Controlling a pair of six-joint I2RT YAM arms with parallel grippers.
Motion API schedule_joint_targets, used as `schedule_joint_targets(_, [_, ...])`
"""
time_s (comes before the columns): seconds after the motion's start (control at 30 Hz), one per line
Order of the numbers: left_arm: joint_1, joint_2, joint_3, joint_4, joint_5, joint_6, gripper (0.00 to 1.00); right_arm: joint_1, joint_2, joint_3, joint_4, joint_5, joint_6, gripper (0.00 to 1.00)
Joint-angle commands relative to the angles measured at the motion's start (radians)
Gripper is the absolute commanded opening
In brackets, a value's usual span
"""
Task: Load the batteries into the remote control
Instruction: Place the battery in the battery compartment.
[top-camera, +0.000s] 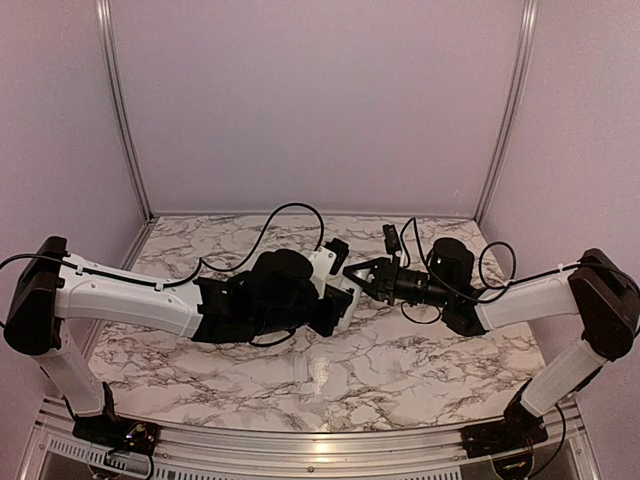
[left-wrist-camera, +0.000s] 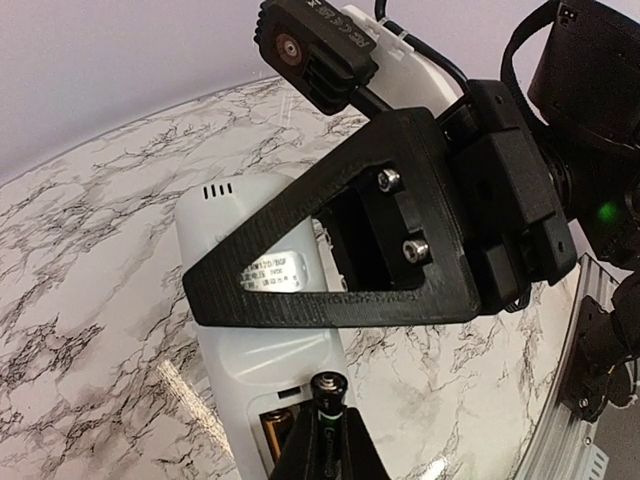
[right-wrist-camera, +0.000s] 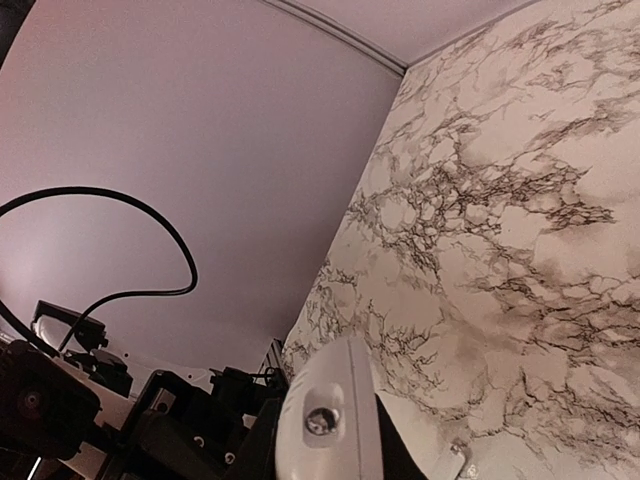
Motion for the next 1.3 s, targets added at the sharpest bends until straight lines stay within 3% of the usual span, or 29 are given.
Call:
schedule_joint_targets(0.0, [0.002, 0.03, 0.014, -0.111, -0.003, -0.018, 0.0, -0.005, -0.035, 0.032, 0.03, -0.018, -0.001, 0.0])
schedule_joint_targets(0.2, [0.002, 0.026, -0.004, -0.12, -0.012, -0.03, 0.01, -0.011, -0.037, 0.034, 0.034, -0.019, 0.004, 0.0])
schedule_joint_targets(0.4, [0.002, 0.048, 0.017, -0.144, -0.02, -0.03, 0.21, -0.011, -0.038, 0.032, 0.04, -0.024, 0.011, 0.0])
schedule_joint_targets(0.63, [0.004, 0.039, 0.025, -0.151, -0.061, -0.032, 0.27, -0.011, -0.031, 0.025, 0.046, -0.028, 0.017, 0.0])
schedule_joint_targets(0.8, [0.014, 0.009, 0.019, -0.154, -0.088, -0.04, 0.39, -0.012, -0.024, 0.023, 0.047, -0.034, 0.02, 0.0])
schedule_joint_targets(1.27, [0.041, -0.074, -0.039, -0.1, -0.09, -0.021, 0.45, -0.012, -0.012, 0.02, 0.039, -0.051, 0.02, 0.0])
